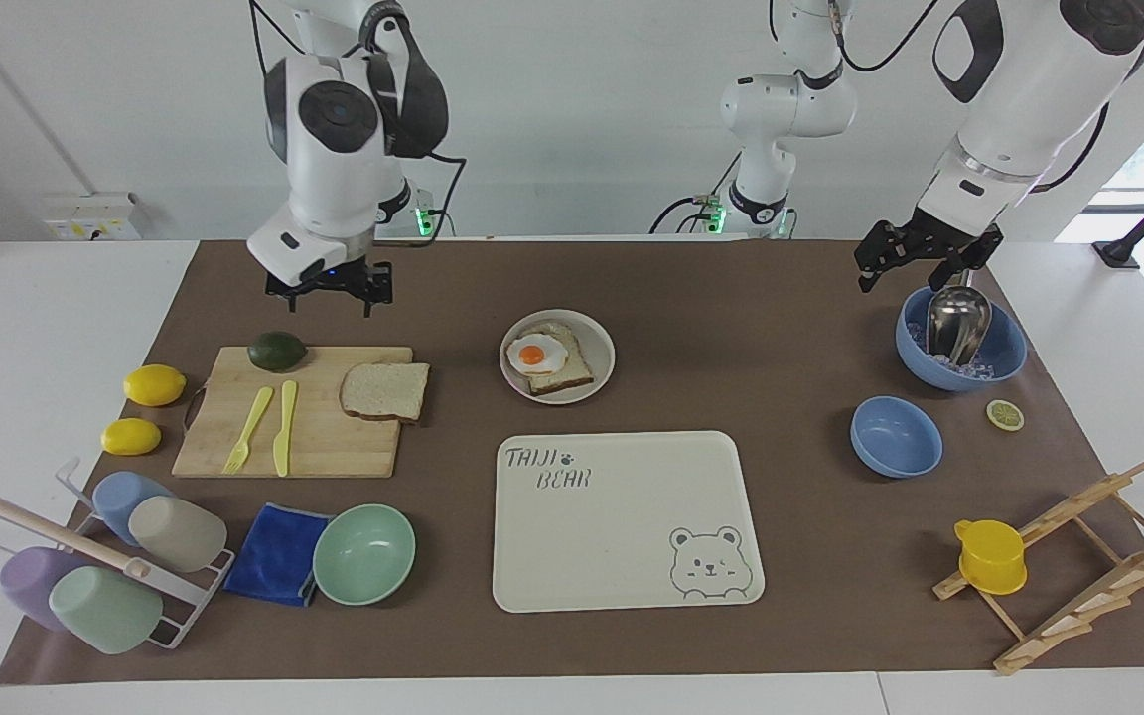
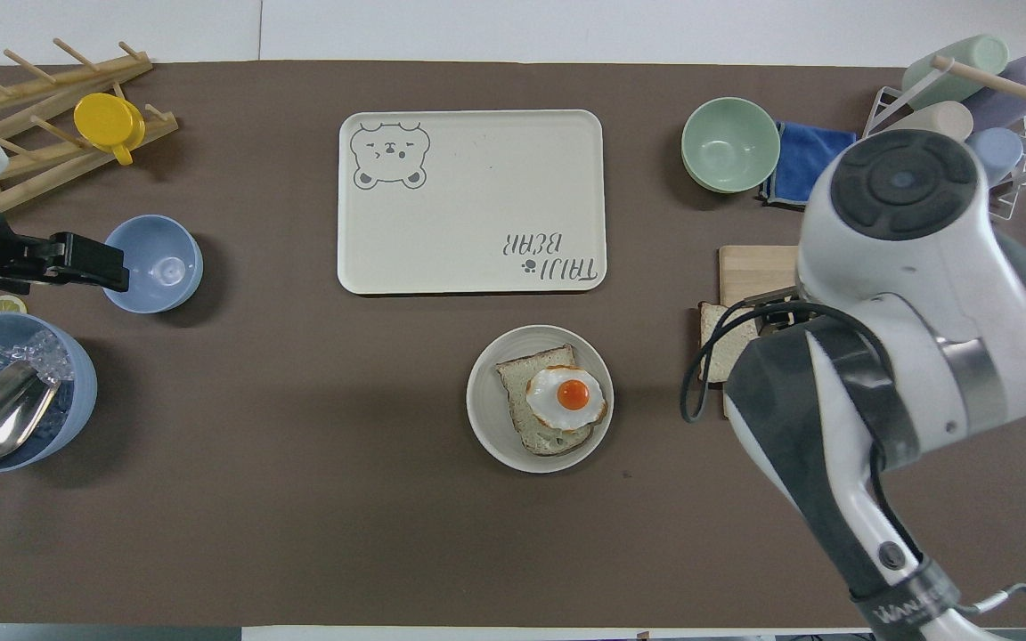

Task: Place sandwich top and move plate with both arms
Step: 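Grasp the bread slice on the wooden board with the right gripper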

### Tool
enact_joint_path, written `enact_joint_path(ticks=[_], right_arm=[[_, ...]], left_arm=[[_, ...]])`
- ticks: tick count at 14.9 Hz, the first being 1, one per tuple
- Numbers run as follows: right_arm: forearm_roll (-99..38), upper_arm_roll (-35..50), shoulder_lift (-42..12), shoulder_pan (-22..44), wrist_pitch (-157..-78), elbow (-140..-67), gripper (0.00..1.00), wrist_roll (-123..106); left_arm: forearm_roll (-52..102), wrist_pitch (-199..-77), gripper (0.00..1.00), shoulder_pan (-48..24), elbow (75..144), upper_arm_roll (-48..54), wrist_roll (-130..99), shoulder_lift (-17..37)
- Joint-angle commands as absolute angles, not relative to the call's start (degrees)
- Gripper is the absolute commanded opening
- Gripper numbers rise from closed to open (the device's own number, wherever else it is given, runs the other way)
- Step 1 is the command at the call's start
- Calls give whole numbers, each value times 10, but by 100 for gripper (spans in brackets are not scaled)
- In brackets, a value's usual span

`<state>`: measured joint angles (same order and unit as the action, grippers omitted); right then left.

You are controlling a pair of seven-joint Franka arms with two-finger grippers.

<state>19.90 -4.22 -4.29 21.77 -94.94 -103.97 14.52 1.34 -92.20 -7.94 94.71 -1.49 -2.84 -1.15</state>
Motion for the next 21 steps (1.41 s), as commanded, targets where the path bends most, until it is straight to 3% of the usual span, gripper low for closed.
enact_joint_path(ticks=[1,5,13,21], right_arm=[[238,-45,-76,221,-992,-1047,100,157],[270,-45,-83,220,-1069,-1121,100,192],[302,-43,-165,262,-1085,-1129,100,323],[299,-41,-173,282,-1085,-1118,100,337]], left_arm=[[4,-915,100,-78,947,-14,-26,-13],[4,-916,100,-78,947,-14,-27,-13],[4,-916,100,-78,947,-14,-26,-13],[4,-916,100,-78,947,-14,-26,-13]])
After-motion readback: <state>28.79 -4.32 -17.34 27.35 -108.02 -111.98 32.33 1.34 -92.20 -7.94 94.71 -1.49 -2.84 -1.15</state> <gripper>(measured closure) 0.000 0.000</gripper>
